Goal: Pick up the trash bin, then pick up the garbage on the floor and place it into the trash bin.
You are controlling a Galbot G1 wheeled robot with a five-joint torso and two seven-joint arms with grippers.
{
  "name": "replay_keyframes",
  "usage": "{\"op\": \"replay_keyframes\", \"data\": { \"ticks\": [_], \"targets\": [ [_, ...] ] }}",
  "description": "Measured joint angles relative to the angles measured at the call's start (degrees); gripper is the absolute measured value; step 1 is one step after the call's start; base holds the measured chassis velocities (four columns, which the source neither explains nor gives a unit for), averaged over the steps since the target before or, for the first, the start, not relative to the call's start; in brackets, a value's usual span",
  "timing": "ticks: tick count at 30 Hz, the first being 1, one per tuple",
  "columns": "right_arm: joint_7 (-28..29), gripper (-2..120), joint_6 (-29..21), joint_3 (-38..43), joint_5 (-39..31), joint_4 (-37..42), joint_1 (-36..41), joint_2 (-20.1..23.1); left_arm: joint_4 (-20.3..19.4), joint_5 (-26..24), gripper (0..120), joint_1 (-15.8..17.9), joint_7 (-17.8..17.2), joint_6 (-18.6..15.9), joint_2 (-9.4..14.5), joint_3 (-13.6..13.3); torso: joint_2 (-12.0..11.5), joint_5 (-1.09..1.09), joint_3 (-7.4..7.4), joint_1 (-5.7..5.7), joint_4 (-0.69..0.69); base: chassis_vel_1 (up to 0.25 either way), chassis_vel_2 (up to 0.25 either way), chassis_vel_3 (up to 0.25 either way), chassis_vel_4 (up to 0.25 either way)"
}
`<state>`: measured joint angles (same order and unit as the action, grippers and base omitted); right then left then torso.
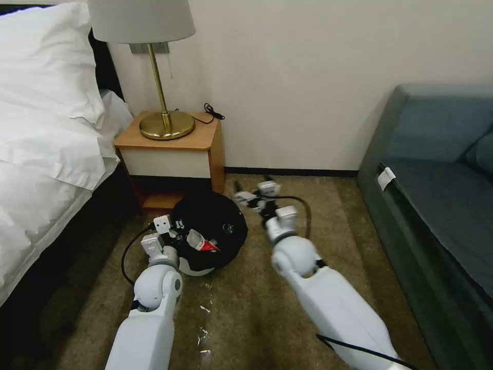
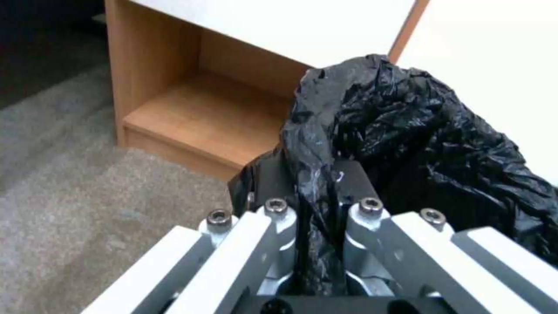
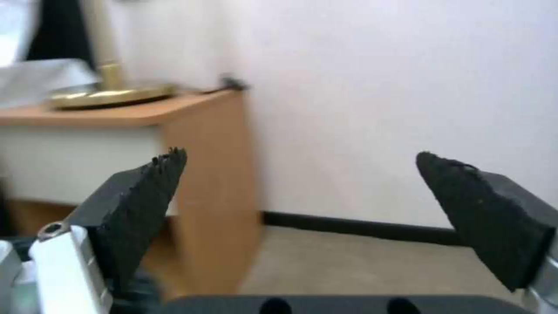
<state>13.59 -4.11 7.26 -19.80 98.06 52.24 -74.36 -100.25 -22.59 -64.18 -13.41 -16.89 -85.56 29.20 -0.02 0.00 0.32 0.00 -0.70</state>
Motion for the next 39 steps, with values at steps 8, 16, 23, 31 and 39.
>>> {"op": "replay_keyframes", "data": {
  "ticks": [8,16,23,31,39],
  "targets": [
    [-3.5,100,2.5,18.2,1.2,6.2,11.9,0.6,3.4,-8.9,5,0.7,1.3,3.8,-0.3,1.7,0.0,0.0,0.0,0.0,-0.01,0.0,0.0,0.0,0.0],
    [-3.9,100,3.2,25.1,0.7,9.4,18.1,-1.2,8.8,-14.8,5,0.9,1.9,7.4,-1.1,3.8,0.0,-0.01,0.0,0.0,0.02,0.0,0.0,0.0,0.0],
    [-3.8,100,3.2,25.4,1.2,9.8,19.2,-2.3,12.1,-18.3,5,1.9,1.9,9.3,-0.9,4.9,0.0,-0.01,0.0,0.0,0.01,0.0,0.0,0.0,0.0],
    [-3.6,100,3.0,23.8,2.2,8.3,18.3,-3.1,13.7,-20.6,15,2.0,1.8,9.8,-0.9,5.0,0.0,-0.02,0.0,0.0,0.0,0.0,0.0,0.0,0.0],
    [-3.8,100,4.3,23.4,3.5,6.6,17.7,-3.6,10.9,-18.3,41,1.5,3.8,9.3,-0.4,5.0,0.0,-0.02,0.0,0.0,0.01,0.0,0.0,0.0,0.0]
  ]
}}
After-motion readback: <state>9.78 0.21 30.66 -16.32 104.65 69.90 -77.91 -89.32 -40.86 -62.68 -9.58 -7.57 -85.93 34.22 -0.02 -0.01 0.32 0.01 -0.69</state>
